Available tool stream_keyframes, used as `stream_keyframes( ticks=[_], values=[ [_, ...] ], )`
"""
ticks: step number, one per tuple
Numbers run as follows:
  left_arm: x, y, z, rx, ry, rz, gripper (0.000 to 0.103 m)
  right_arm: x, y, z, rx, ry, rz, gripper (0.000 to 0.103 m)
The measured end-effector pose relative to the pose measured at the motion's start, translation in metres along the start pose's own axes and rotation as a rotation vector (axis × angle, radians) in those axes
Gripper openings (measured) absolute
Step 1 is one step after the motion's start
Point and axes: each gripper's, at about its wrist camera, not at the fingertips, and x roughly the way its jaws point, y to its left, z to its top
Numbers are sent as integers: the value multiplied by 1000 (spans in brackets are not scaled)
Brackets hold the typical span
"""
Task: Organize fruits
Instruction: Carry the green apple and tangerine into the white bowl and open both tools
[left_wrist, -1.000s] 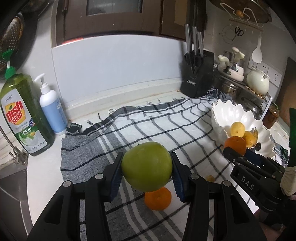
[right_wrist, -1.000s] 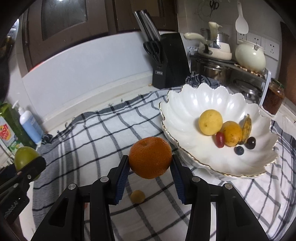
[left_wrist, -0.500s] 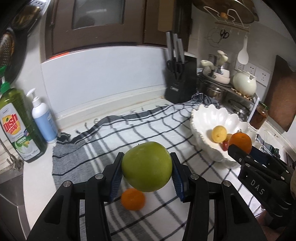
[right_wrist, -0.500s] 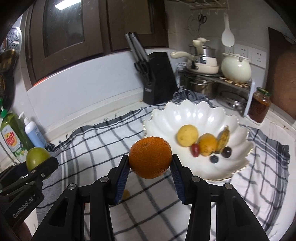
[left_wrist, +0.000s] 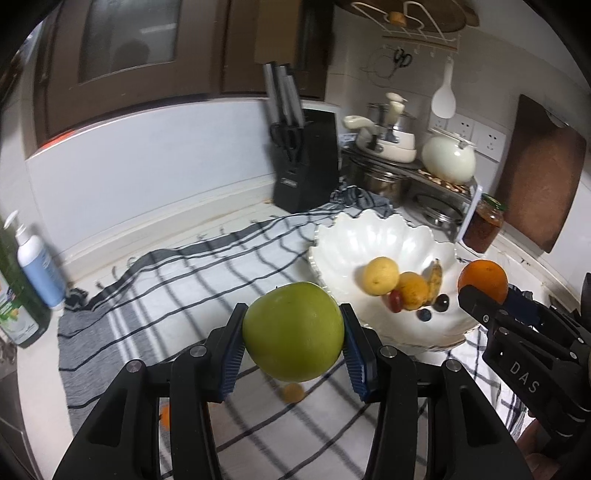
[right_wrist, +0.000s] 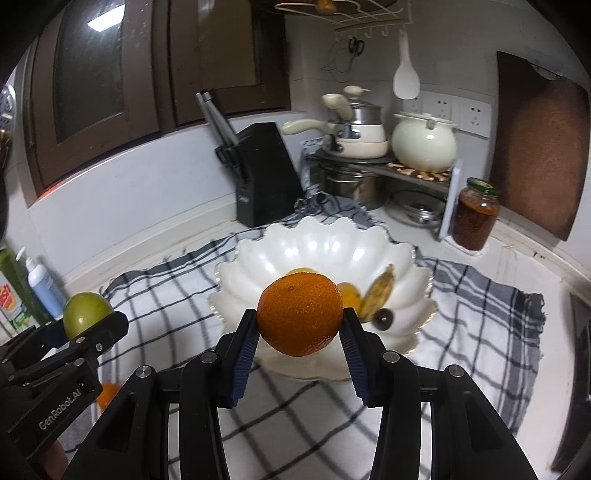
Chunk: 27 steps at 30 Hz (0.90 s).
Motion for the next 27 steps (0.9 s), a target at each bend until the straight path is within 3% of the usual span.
stream_keyframes(
  ticks=[27],
  values=[
    [71, -69, 26, 83, 56, -64, 47, 40, -69, 13, 52, 43, -36, 46]
  ],
)
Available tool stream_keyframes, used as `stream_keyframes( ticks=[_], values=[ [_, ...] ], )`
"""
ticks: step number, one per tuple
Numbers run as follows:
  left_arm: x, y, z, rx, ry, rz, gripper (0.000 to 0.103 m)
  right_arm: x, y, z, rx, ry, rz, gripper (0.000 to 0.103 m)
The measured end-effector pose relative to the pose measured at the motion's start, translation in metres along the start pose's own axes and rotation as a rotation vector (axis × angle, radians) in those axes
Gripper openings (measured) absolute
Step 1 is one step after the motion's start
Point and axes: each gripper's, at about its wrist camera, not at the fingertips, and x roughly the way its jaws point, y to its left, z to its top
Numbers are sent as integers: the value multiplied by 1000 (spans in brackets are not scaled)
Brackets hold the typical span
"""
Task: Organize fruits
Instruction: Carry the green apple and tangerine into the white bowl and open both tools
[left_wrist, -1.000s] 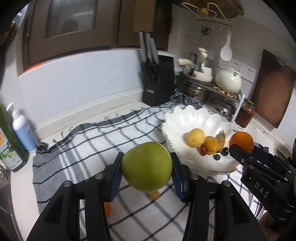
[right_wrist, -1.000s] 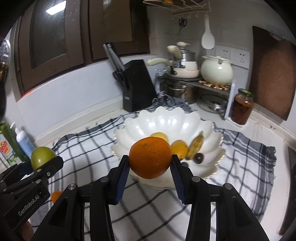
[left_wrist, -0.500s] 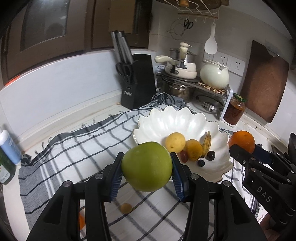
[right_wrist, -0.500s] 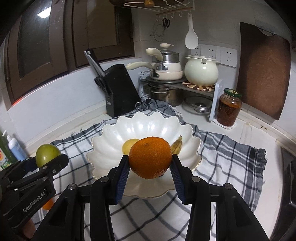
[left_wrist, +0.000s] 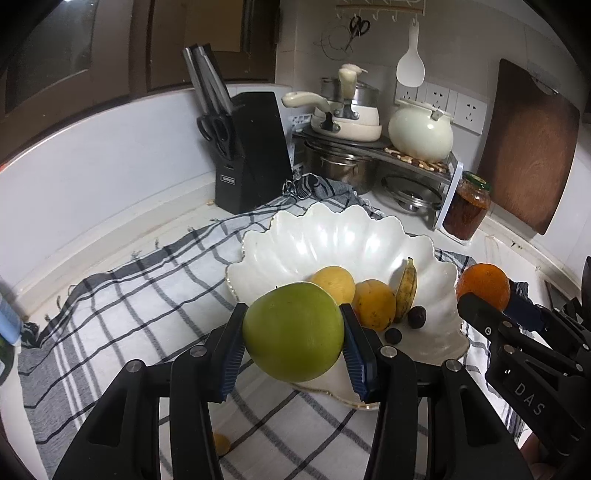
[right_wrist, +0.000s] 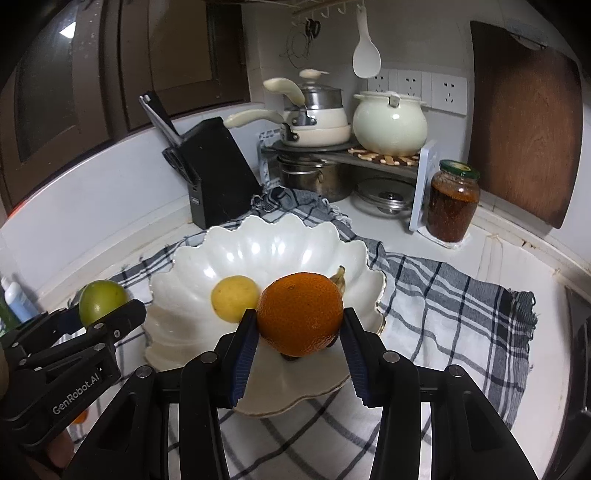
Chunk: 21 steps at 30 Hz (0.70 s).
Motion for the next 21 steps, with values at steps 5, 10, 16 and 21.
stream_keyframes(
  ticks=[5, 10, 16, 21],
  values=[
    [16, -6, 1, 4, 17, -4, 47, 12, -6, 0, 2, 15, 7, 46],
    [31, -11, 2, 9, 38, -7, 48, 24, -12, -1, 7, 33, 16, 46],
    [43, -13, 0, 13, 60, -12, 48, 34, -11, -3, -5, 52, 33, 46],
    [49, -13, -3, 17, 80, -13, 48, 38, -10, -6, -9, 64, 38, 46]
  ],
)
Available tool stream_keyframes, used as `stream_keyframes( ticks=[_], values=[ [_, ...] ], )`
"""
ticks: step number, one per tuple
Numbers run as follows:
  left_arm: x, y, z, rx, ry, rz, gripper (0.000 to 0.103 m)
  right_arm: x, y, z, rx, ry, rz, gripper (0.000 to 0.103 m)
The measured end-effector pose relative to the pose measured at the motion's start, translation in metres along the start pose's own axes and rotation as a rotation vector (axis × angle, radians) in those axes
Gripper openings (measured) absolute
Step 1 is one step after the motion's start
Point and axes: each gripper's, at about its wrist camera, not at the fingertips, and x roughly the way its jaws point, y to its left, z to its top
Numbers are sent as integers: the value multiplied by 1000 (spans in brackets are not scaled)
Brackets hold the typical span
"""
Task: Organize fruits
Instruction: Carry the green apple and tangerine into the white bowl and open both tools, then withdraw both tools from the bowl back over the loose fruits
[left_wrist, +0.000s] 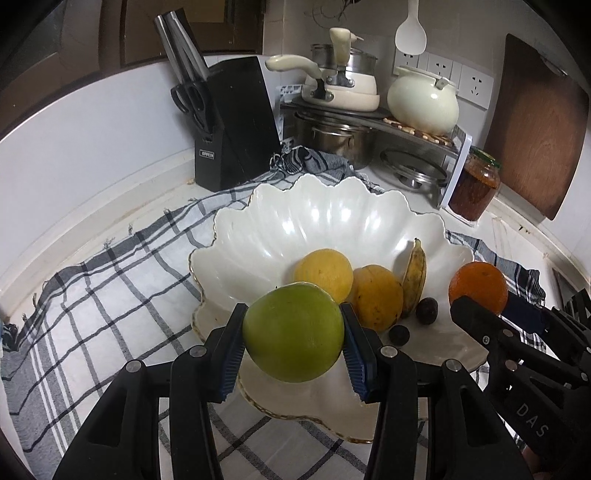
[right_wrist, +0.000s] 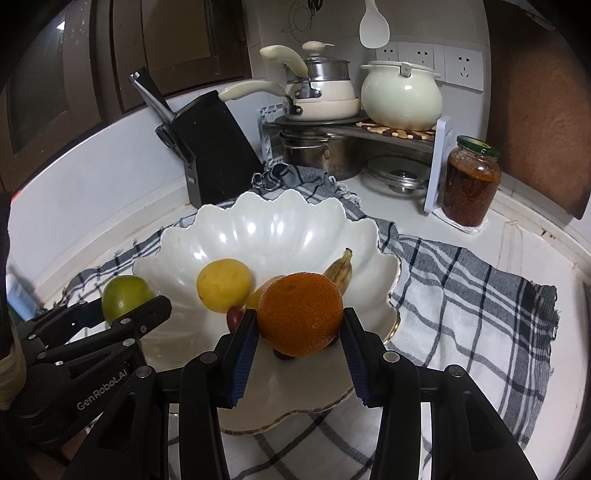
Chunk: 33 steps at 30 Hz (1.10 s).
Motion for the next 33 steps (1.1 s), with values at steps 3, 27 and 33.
stream_keyframes(
  ticks=[3, 27, 33],
  values=[
    [3, 0, -1, 2, 11, 7, 48, 2, 0, -1, -4, 12, 2, 46],
    [-39, 13, -6, -28, -44, 81, 93, -30, 1, 1, -8, -49, -101, 92],
    [-64, 17, -9, -38, -76, 94, 95, -49, 10, 1, -10, -74, -101, 92]
  ],
)
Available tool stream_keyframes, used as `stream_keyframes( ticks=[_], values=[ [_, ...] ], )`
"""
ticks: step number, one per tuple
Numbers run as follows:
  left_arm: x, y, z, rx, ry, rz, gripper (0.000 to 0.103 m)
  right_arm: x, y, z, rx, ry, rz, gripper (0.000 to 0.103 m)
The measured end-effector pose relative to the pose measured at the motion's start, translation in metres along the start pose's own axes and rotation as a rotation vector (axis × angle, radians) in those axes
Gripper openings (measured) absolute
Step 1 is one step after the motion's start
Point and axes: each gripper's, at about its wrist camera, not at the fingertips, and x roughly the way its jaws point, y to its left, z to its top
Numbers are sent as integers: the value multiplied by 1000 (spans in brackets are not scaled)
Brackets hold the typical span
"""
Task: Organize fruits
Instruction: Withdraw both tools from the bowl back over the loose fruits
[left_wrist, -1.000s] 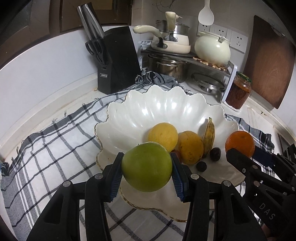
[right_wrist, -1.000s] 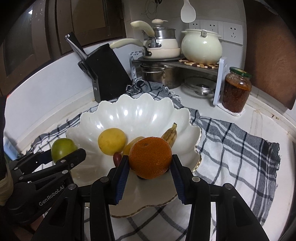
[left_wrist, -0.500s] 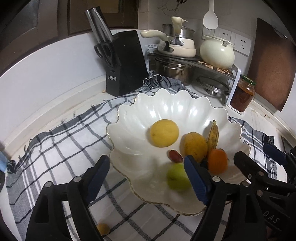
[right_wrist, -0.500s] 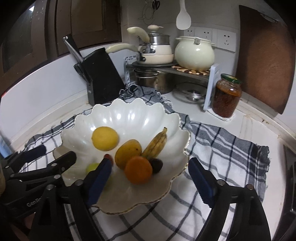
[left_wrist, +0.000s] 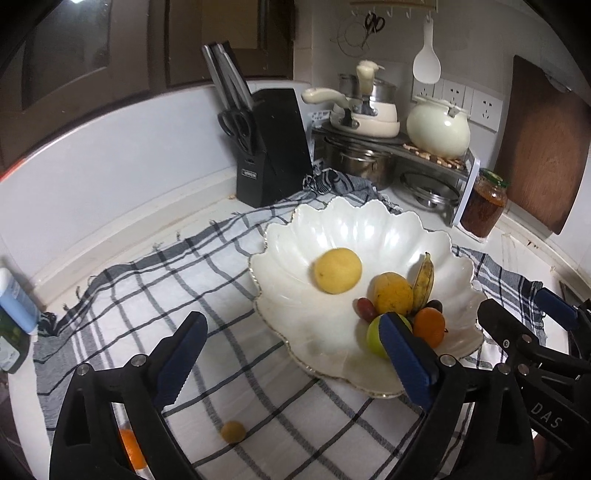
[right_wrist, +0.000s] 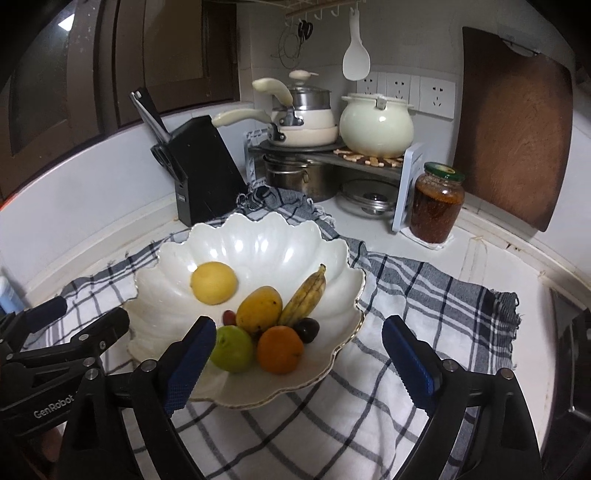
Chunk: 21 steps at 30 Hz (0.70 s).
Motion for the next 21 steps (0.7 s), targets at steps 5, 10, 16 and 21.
stream_keyframes(
  ticks=[5, 10, 16, 21],
  values=[
    [-19, 8, -3, -12, -23, 10, 97, -18, 7, 1, -11, -22, -1, 92],
    [-39, 18, -7, -27, -49, 29, 98, -34, 15, 1, -17, -42, 2, 92],
    [-58, 34, -13, -49, -70, 51, 101, -47, 26, 0, -23, -58, 12, 92],
    [-69, 49, -20, -73, -76, 68, 102, -56, 41, -4, -37, -68, 28, 92]
  ],
)
